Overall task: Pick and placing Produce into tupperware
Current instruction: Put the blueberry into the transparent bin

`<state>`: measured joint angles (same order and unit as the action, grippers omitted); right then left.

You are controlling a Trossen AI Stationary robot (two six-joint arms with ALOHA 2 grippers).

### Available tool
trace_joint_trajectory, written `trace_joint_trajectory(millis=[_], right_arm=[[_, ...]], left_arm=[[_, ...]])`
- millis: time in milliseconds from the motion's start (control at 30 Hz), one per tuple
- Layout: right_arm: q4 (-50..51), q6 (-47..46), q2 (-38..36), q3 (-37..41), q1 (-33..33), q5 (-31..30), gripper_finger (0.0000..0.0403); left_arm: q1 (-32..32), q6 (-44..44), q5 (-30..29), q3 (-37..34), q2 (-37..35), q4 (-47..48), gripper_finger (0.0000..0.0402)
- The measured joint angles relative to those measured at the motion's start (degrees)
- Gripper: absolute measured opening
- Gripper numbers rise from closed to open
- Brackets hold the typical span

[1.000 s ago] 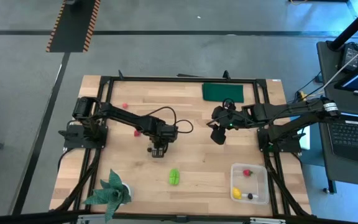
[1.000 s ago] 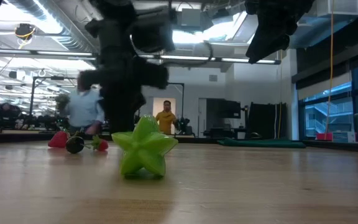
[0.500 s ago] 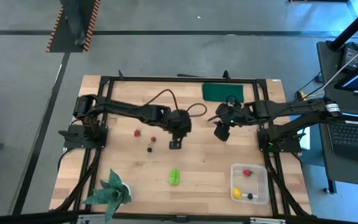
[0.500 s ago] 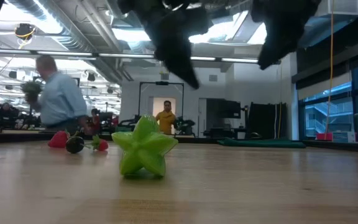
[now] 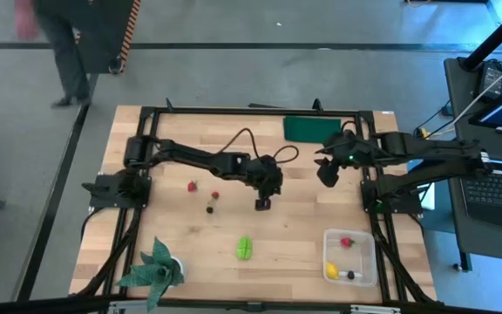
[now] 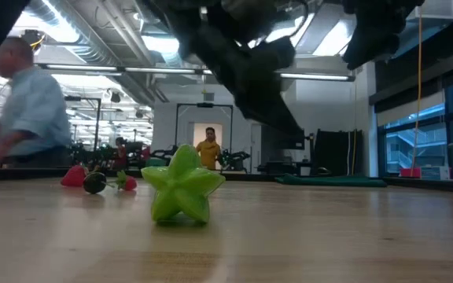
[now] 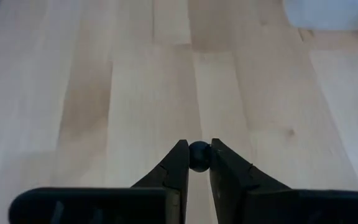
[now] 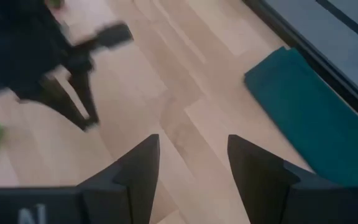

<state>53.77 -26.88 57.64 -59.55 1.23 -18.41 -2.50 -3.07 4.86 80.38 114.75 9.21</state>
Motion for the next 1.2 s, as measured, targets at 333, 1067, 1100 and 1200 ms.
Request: trace_joint_trajectory(millis=[333, 1067, 1100, 1200], right_arm=[[0.11, -1.37, -0.58, 0.0, 0.0, 0.02, 0.0193], [0.14, -1.42, -0.52, 0.0, 0.0, 0.02, 0.0193], [0.14, -1.42, -0.5, 0.0, 0.0, 0.02, 0.0193], [0.14, -1.42, -0.5, 0.0, 0.0, 0.02, 0.0193]], left_arm=[[-0.09, 5.52, 1.9, 0.0, 6.58, -10.8, 0.0047], [-0.26, 7.04, 1.76, -0.04, 8.73, -11.55, 0.0059], [-0.26, 7.04, 1.78, -0.04, 8.73, -11.52, 0.0062], [-0.26, 7.04, 1.78, -0.04, 8.73, -11.52, 0.0074]])
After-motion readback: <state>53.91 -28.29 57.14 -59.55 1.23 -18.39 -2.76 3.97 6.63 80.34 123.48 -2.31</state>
